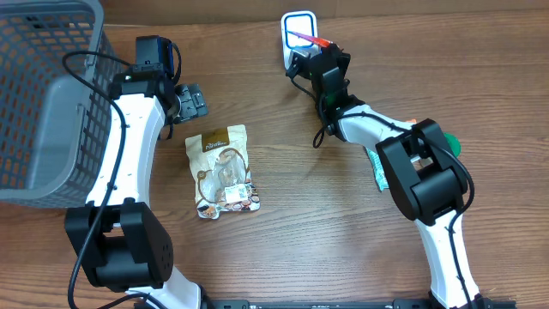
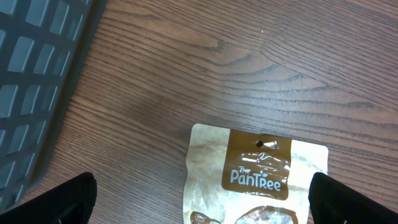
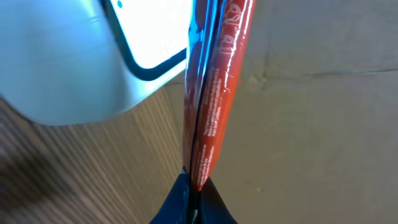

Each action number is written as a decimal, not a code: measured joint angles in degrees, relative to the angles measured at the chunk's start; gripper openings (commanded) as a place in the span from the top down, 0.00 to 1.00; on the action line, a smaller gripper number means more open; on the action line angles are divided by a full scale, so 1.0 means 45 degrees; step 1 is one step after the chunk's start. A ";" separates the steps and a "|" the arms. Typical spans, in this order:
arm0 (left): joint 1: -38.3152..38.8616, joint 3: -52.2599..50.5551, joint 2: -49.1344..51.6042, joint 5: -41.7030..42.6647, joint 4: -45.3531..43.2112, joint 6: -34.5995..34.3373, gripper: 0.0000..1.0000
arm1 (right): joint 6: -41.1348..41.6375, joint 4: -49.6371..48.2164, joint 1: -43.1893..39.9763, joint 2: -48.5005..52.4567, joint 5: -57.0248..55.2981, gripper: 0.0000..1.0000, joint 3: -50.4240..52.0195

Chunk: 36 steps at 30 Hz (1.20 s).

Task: Scan the item barcode
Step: 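Hold the red stick in front of the white scanner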

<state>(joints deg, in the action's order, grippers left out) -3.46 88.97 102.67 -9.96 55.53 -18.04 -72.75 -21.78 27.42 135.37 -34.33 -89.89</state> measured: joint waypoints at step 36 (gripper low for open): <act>0.0000 0.0000 0.0000 -0.0005 0.0000 0.0000 0.00 | 0.0126 0.1428 -0.0097 0.1331 -0.0049 0.97 -0.2375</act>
<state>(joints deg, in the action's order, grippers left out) -3.46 88.97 102.67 -9.98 55.53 -18.04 -72.18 -15.35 26.98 141.36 -34.54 -100.57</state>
